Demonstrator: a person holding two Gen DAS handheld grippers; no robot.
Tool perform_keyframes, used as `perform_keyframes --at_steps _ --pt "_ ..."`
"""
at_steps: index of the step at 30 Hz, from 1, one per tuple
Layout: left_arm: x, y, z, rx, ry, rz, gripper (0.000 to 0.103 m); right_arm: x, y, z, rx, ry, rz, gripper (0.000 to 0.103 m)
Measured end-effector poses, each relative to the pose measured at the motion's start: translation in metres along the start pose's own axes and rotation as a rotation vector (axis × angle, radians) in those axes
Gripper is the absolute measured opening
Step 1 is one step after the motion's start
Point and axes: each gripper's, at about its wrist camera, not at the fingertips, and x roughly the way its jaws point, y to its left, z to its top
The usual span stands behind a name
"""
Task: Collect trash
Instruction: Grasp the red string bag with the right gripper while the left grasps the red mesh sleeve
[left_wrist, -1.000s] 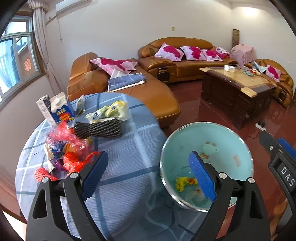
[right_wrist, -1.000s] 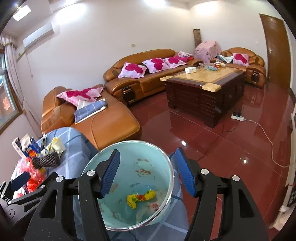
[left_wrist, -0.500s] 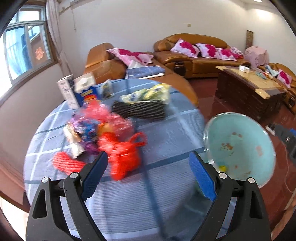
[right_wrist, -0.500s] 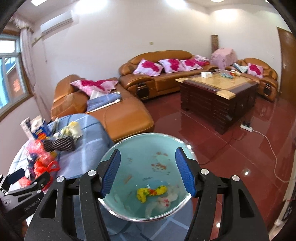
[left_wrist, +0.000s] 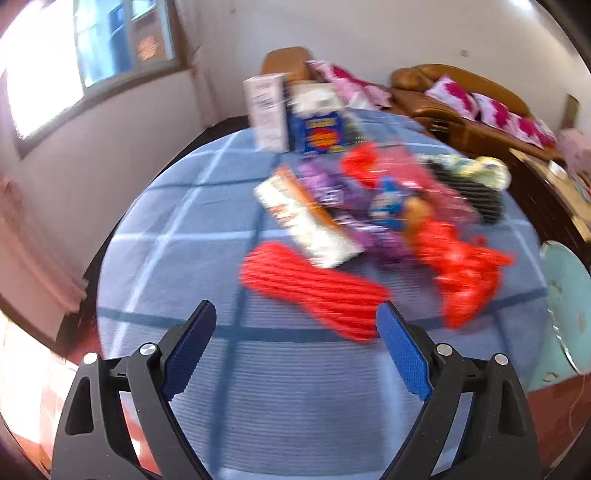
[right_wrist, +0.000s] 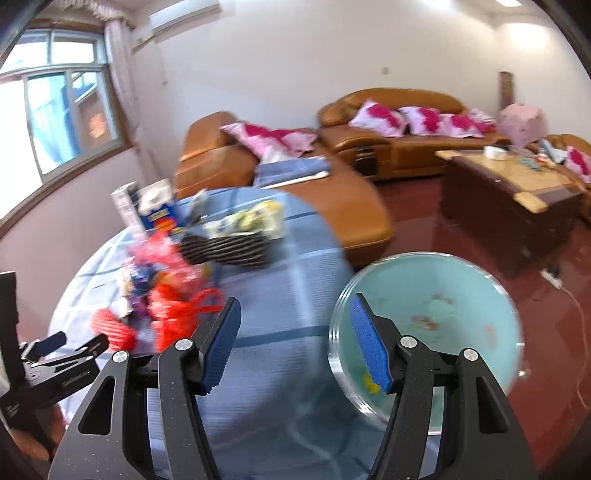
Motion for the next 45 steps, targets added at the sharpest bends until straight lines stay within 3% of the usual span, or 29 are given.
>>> perform_keyframes --at_steps 8,15,16,19,20,23,31,37,40,44,45 --pt "0.015 0.051 0.004 -0.083 0.018 0.054 0.087 0.034 0.055 0.004 -0.056 0.076 0.139 0.062" --pt "0.020 0.059 0.007 -0.065 0.014 0.058 0.087 0.067 0.088 -0.002 -0.139 0.163 0.157 0.062" --pt "0.021 0.059 0.007 -0.065 0.017 0.056 0.087 0.072 0.090 -0.005 -0.145 0.182 0.161 0.059" --pt "0.024 0.057 0.011 -0.074 0.029 0.033 0.087 0.086 0.094 -0.013 -0.161 0.238 0.185 0.027" --pt "0.025 0.057 0.012 -0.080 0.031 0.024 0.087 0.087 0.094 -0.015 -0.165 0.244 0.195 0.024" --pt "0.030 0.051 0.019 -0.102 0.047 -0.014 0.087 0.079 0.093 -0.015 -0.187 0.224 0.212 0.018" --pt "0.047 0.009 0.026 -0.102 0.107 -0.080 0.087 0.040 0.071 -0.009 -0.166 0.146 0.203 0.018" --pt "0.060 -0.005 0.024 -0.136 0.140 -0.038 0.087 0.025 0.048 -0.005 -0.115 0.103 0.161 0.018" --pt "0.060 -0.002 0.021 -0.154 0.141 -0.094 0.074 0.022 0.039 -0.007 -0.087 0.106 0.151 0.018" --pt "0.053 0.000 0.018 -0.139 0.126 -0.175 0.036 0.021 0.036 -0.006 -0.071 0.109 0.156 0.018" --pt "0.051 0.002 0.017 -0.148 0.135 -0.190 0.032 0.021 0.036 -0.006 -0.072 0.106 0.155 0.018"
